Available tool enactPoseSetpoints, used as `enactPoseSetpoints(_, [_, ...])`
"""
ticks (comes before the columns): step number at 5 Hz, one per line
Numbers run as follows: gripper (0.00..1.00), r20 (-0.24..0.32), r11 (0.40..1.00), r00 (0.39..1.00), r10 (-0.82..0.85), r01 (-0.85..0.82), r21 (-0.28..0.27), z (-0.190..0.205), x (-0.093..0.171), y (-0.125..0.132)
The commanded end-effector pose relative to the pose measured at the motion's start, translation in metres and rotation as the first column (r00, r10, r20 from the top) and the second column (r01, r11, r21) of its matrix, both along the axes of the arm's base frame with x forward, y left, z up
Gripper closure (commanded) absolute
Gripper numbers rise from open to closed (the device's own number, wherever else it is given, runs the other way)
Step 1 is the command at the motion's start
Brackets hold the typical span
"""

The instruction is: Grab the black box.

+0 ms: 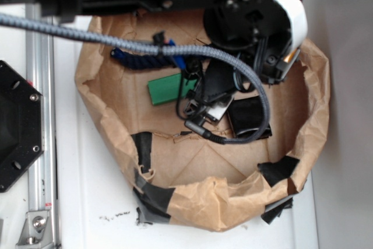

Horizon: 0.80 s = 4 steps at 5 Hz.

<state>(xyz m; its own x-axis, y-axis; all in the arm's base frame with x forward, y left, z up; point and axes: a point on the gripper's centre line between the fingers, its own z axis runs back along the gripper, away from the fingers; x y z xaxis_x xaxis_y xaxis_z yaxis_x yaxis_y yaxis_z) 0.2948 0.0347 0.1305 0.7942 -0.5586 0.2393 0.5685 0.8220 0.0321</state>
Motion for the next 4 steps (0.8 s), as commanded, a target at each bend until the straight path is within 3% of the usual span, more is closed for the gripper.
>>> enactPoseSetpoints(1, [0.0, 0.044, 0.987, 0.989, -0.142, 0.139, 0.077, -0.017, 0.01, -0.012])
enactPoseSetpoints(4, [0.0, 0.005, 0.938, 0.949, -0.315, 0.311, 0.15, -0.039, -0.004, -0.028])
